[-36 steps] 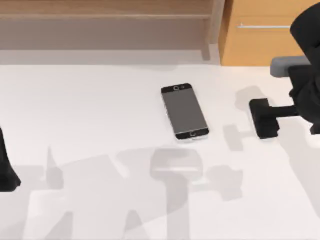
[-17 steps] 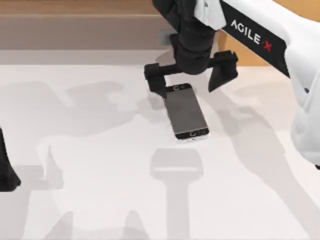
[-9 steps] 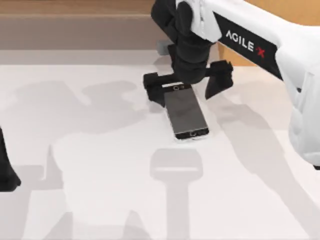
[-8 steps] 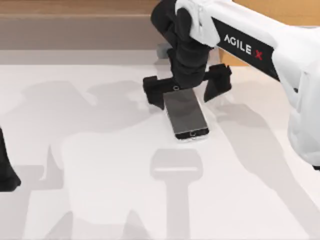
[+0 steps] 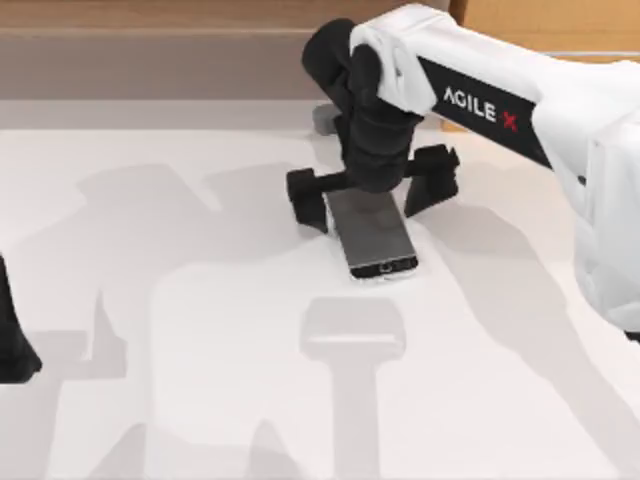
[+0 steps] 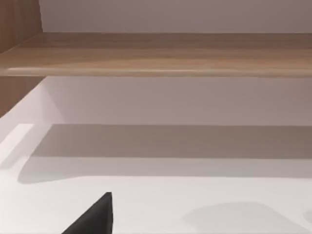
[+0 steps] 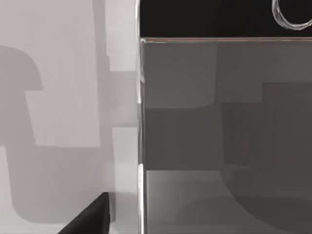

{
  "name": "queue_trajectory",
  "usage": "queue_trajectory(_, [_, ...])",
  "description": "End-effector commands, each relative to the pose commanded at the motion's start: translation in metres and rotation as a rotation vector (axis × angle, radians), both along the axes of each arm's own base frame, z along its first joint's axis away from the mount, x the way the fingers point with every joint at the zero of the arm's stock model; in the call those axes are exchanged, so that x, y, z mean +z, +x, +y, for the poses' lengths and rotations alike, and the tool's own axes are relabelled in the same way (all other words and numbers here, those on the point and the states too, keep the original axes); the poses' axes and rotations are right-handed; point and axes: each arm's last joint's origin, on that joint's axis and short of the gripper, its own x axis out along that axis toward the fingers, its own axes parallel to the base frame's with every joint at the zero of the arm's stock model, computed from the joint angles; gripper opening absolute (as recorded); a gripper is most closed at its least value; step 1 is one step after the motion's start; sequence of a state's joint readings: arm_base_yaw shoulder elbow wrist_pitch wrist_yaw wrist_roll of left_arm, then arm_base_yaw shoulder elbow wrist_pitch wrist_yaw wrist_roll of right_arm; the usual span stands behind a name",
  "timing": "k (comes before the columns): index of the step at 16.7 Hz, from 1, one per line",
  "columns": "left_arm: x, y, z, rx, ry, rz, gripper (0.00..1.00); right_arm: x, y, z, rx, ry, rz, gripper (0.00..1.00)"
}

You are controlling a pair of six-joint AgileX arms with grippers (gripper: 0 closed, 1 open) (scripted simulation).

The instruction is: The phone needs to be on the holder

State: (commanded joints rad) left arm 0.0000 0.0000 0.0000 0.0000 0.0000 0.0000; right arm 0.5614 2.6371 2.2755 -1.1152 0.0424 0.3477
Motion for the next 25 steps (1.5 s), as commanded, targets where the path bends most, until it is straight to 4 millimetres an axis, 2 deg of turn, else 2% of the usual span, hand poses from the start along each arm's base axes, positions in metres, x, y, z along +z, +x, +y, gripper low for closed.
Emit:
queue_trajectory(13, [0.0, 0.0, 0.0, 0.0, 0.0, 0.0, 1.0, 0.0, 0.0, 0.0, 0.0, 0.0, 0.0, 0.02])
queue_trajectory(21, [0.0, 0.0, 0.0, 0.0, 0.0, 0.0, 1.0, 0.0, 0.0, 0.0, 0.0, 0.0, 0.0, 0.0])
queue_trajectory(22, [0.0, 0.0, 0.0, 0.0, 0.0, 0.0, 1.0, 0.016, 0.0, -0.001, 0.001, 0.006, -0.025, 0.0])
queue_trajectory(25, [0.0, 0.0, 0.0, 0.0, 0.0, 0.0, 1.0, 0.023, 0.0, -0.001, 0.0, 0.005, -0.025, 0.0])
